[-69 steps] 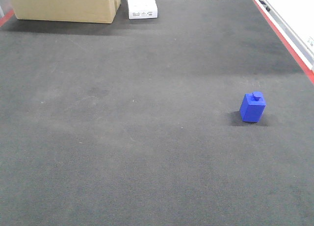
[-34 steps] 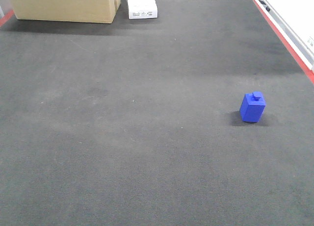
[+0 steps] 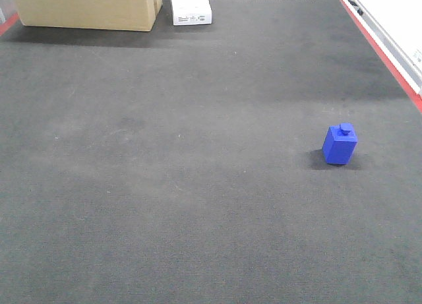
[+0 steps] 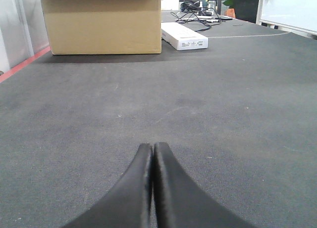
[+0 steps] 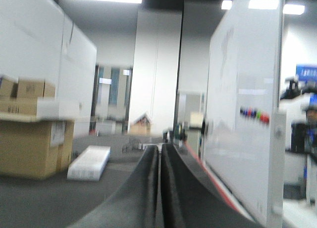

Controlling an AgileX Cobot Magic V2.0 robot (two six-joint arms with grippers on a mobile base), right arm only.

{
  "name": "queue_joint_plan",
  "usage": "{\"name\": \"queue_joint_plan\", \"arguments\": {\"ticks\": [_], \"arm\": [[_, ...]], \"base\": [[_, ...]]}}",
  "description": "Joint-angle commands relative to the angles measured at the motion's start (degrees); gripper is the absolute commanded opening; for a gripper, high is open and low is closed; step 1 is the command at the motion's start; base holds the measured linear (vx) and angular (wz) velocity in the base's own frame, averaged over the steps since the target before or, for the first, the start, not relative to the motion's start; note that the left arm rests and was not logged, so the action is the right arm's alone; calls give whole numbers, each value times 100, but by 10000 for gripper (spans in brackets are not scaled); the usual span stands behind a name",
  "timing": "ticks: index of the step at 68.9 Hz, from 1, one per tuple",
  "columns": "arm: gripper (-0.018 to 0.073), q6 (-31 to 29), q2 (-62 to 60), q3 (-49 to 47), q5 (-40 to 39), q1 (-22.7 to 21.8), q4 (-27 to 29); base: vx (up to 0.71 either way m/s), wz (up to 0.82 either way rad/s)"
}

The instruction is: Pour parts from conveyor to right shelf

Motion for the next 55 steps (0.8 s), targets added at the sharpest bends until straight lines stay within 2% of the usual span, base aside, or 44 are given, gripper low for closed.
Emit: {"name": "queue_joint_plan", "arguments": {"ticks": [1, 18, 28, 33, 40, 46, 55], "arm": [[-6, -128, -84, -640, -618, 5, -35], [-6, -1028, 823, -2591, -573, 5, -25], [-6, -1007, 1716, -3485, -345, 5, 66], [-6, -1007, 2185, -3907, 225, 5, 311], [-6, -1012, 2919, -4540, 1465, 5, 738], [-6, -1012, 3527, -4993, 2471, 5, 752], [6, -1006, 4389, -5362, 3503, 5, 747]], "base": [[0, 0], [0, 0], [0, 0], [0, 0], [0, 0], [0, 0], [0, 0]]}}
